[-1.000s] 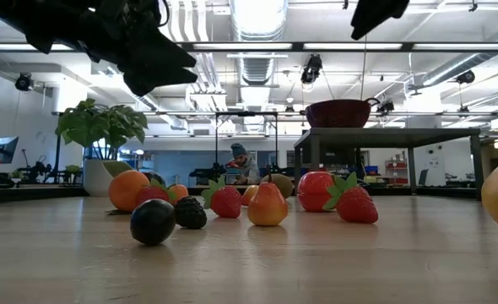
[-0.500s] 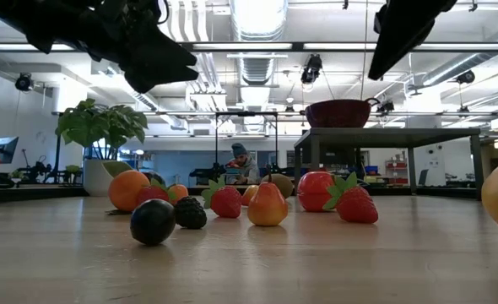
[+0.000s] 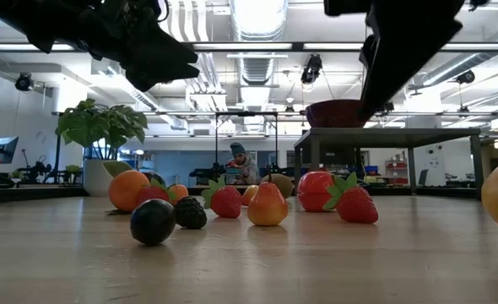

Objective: Pick & Place Fruit
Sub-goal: Put the strawberry into the violet strainer bowl on the shelf

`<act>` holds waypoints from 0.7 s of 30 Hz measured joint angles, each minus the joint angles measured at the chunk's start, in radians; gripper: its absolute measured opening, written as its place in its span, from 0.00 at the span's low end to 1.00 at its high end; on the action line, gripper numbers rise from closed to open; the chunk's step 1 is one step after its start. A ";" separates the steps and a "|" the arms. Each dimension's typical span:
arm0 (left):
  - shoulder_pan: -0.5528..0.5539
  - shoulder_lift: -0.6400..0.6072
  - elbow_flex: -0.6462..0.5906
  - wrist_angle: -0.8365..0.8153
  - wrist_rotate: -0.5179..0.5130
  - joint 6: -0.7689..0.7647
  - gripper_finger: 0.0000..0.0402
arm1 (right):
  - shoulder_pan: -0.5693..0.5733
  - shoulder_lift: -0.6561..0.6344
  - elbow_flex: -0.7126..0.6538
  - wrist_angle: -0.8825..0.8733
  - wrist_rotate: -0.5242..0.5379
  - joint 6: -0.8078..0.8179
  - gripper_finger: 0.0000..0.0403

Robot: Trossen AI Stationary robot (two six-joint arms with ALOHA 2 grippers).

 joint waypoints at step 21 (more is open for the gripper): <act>-0.001 0.000 0.000 -0.002 0.000 -0.010 0.50 | -0.029 0.001 -0.224 0.365 -0.066 0.051 0.70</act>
